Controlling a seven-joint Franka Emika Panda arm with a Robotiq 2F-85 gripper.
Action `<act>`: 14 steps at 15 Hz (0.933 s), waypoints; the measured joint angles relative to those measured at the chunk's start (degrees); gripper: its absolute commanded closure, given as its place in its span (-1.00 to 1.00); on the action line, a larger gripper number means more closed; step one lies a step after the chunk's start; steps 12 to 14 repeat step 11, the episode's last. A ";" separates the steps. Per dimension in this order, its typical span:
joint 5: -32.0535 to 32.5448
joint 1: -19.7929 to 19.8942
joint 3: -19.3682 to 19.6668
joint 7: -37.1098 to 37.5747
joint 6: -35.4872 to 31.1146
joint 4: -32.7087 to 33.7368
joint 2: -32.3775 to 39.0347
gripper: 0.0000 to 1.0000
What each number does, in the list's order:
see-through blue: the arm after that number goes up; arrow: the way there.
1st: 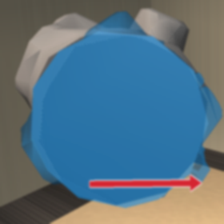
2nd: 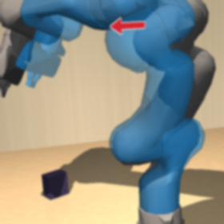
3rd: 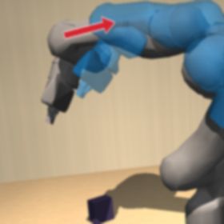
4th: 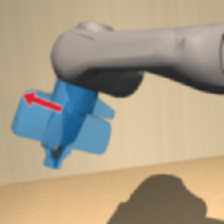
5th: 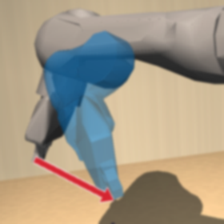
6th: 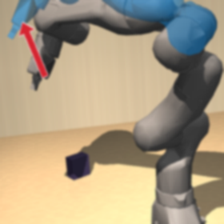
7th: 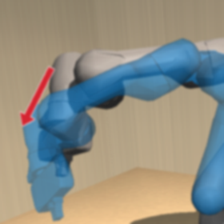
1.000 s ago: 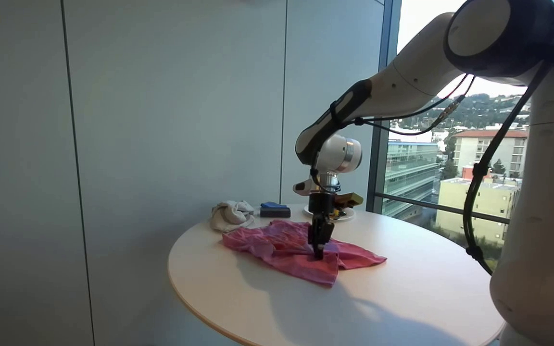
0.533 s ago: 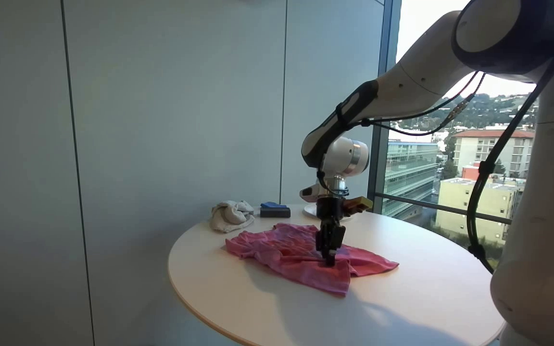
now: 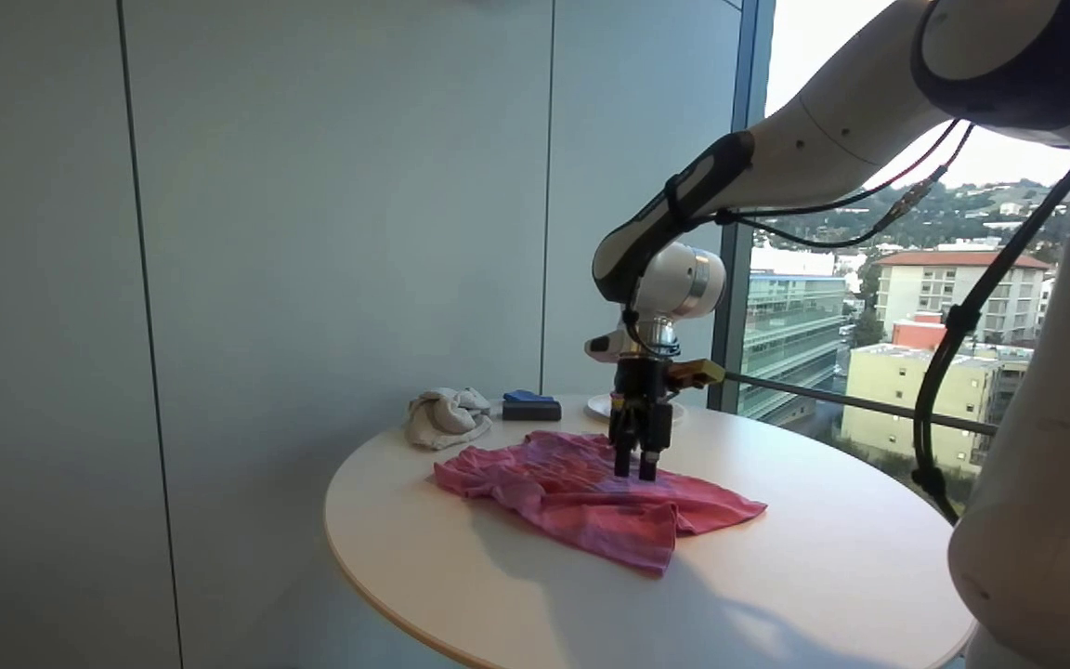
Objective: Unfold the pink t-shirt.
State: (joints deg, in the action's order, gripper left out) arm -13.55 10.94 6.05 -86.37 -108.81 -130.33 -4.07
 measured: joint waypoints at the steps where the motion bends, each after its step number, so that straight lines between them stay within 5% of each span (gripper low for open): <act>1: 0.94 -0.09 0.01 0.71 -2.12 -0.06 -0.92 -1.00; 7: 4.35 -0.26 0.16 10.00 -11.43 -0.62 -7.67 -0.98; 14: 4.57 -0.30 0.16 11.45 -12.13 -1.12 -8.37 -0.99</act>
